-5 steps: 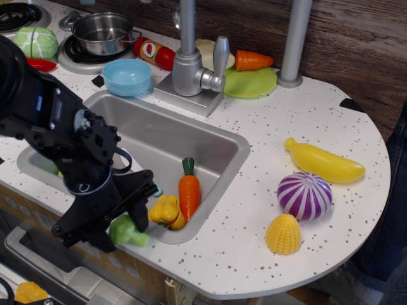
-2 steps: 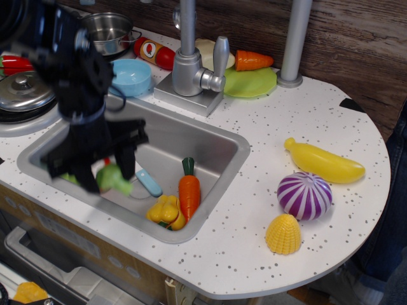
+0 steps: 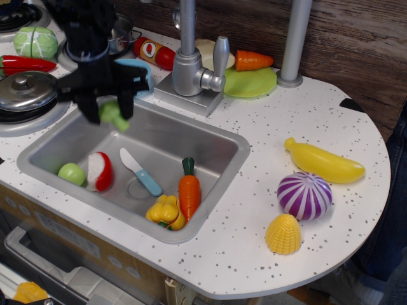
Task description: Put broccoli in bowl
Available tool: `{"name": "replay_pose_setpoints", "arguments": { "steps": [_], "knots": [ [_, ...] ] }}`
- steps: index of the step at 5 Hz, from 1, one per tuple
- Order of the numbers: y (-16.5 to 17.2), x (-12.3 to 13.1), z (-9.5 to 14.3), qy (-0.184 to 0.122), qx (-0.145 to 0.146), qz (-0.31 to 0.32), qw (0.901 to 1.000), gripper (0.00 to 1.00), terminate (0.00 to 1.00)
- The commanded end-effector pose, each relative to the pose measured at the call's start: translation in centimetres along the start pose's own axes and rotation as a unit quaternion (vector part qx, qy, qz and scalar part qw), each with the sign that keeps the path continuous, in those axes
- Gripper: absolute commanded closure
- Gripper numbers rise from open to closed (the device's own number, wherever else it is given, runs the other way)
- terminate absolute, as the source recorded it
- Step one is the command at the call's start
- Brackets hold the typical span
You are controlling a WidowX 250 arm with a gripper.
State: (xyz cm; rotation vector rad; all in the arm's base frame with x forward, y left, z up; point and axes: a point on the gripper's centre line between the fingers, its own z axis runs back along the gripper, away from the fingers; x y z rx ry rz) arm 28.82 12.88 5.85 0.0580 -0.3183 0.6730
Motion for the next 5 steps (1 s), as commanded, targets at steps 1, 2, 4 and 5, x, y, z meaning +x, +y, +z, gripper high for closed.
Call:
{"name": "replay_pose_setpoints", "arguments": {
  "steps": [1,2,4,5],
  "knots": [
    [0.7,6.7,0.6,-0.087,0.013,-0.125,0.9882,1.0,0.0],
    [1.2,9.9,1.0,-0.104,0.017,-0.179,0.9781,1.0,0.0],
    [-0.1,12.9,-1.8,-0.112,-0.046,-0.235,0.9646,0.0,0.0],
    [-0.1,12.9,-1.8,-0.112,-0.046,-0.235,0.9646,0.0,1.0]
  ]
}}
